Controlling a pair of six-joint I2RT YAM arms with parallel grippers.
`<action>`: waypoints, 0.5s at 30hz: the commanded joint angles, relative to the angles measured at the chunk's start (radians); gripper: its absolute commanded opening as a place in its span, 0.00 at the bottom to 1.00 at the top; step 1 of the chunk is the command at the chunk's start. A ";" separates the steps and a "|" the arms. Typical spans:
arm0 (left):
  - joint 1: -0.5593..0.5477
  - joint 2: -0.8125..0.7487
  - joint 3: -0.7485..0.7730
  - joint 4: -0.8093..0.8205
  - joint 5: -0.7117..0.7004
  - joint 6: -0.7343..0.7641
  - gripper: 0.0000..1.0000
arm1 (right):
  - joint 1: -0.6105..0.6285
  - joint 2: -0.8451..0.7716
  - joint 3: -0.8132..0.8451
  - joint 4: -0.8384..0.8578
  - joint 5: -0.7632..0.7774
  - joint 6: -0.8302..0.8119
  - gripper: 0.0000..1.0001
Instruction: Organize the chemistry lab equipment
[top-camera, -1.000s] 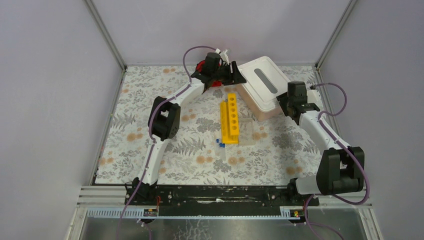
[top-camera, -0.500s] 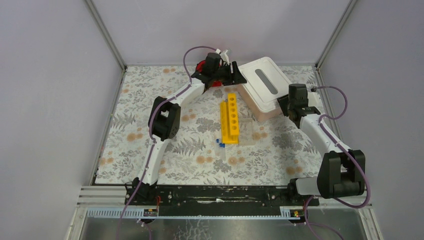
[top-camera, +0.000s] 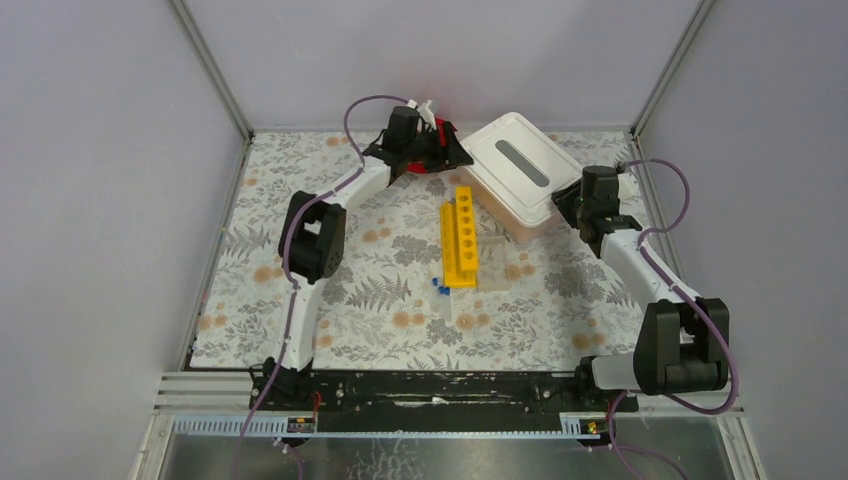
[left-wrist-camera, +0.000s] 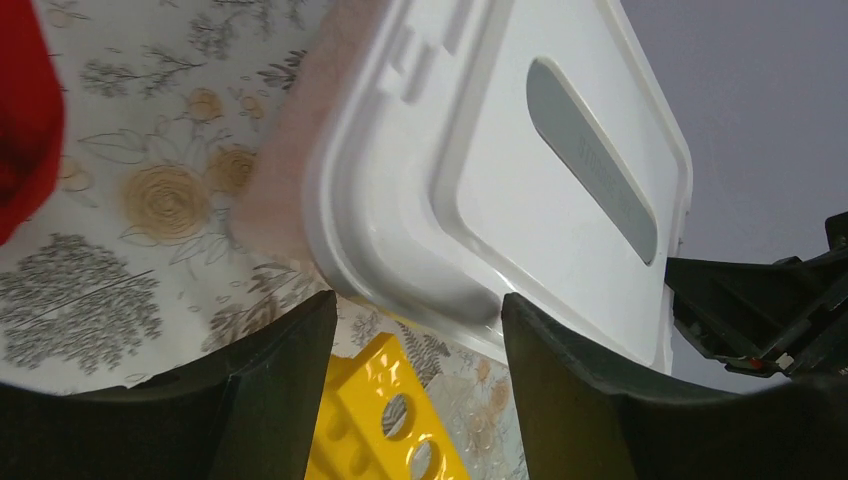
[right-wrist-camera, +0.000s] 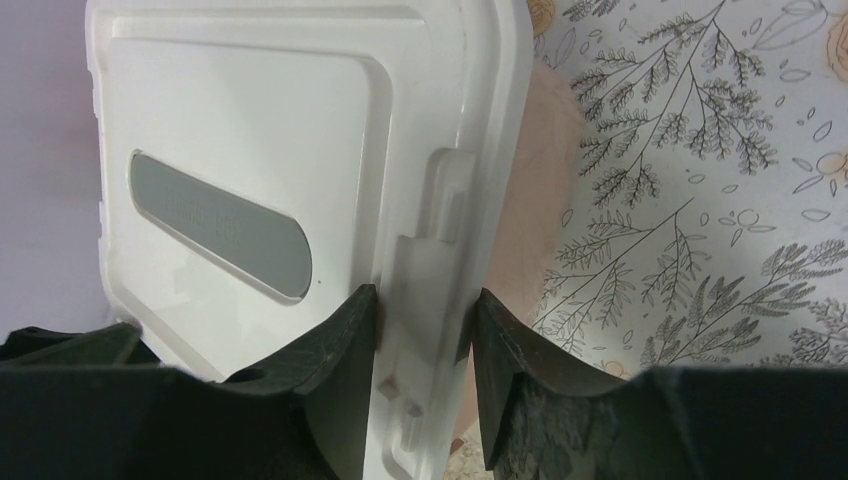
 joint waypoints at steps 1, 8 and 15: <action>0.041 -0.083 -0.050 0.065 -0.031 0.007 0.69 | -0.035 0.016 0.007 -0.029 -0.057 -0.216 0.00; 0.076 -0.157 -0.134 0.069 -0.039 0.013 0.69 | -0.090 0.111 0.153 -0.072 -0.159 -0.329 0.00; 0.100 -0.167 -0.150 0.103 -0.030 0.010 0.70 | -0.106 0.264 0.310 -0.107 -0.296 -0.386 0.00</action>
